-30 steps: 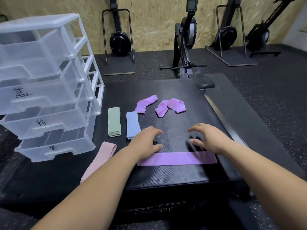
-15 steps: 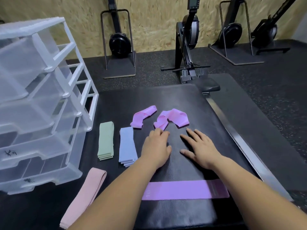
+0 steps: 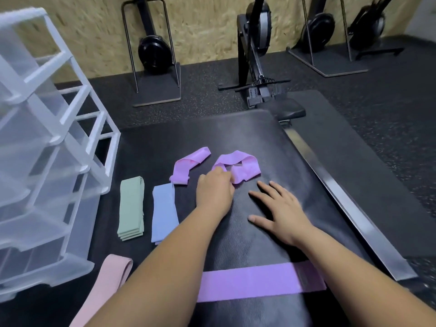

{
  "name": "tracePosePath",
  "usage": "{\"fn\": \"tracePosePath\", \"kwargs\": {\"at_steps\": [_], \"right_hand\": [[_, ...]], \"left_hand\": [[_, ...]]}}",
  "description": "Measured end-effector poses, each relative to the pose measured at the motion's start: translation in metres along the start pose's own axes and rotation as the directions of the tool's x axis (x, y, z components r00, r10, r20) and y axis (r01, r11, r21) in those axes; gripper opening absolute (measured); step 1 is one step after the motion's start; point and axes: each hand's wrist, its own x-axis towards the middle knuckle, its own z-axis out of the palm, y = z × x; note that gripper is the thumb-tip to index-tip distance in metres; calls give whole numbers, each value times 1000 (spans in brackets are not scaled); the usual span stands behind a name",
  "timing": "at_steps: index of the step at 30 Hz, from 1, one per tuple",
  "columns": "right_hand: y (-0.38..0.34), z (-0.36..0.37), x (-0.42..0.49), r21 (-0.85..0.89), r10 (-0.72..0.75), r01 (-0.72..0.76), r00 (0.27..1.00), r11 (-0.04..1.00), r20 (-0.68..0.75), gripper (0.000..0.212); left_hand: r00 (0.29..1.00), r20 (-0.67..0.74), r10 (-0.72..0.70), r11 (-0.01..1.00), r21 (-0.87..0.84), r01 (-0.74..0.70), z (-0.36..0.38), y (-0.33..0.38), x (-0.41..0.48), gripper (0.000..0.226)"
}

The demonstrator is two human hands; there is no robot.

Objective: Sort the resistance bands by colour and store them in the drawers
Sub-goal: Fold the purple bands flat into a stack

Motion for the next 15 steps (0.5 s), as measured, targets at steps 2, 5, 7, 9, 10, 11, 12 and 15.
{"fn": "tracePosePath", "kwargs": {"at_steps": [2,5,7,9,10,11,12,15], "right_hand": [[2,-3,1,140,21,-18,999,990,-24,80],[-2,-13,-2,447,115,-44,984,894,-134,41],[-7,-19,-5,616,284,-132,946,777,-155,37],[-11,-21,-5,708,384,-166,910,686,-159,31],[-12,-21,-4,718,397,-162,902,677,-170,27],[-13,-20,-4,714,397,-158,900,682,-180,23],[-13,-18,-2,700,392,-156,900,697,-189,20],[-16,-12,5,584,312,-142,929,800,-201,27]], "left_hand": [[997,13,70,994,-90,-69,-1,-3,-16,23],[970,35,242,966,-102,-237,-6,-9,-42,20],[950,8,311,947,-92,-309,-7,-15,-56,18],[953,-33,301,948,-101,-303,-8,-22,-65,17],[959,-30,283,954,-90,-285,-9,-24,-68,18],[965,1,261,962,-77,-260,-11,-26,-71,20],[970,45,239,969,-74,-235,-13,-26,-74,23],[975,113,191,978,-108,-179,-17,-26,-83,32]]}}
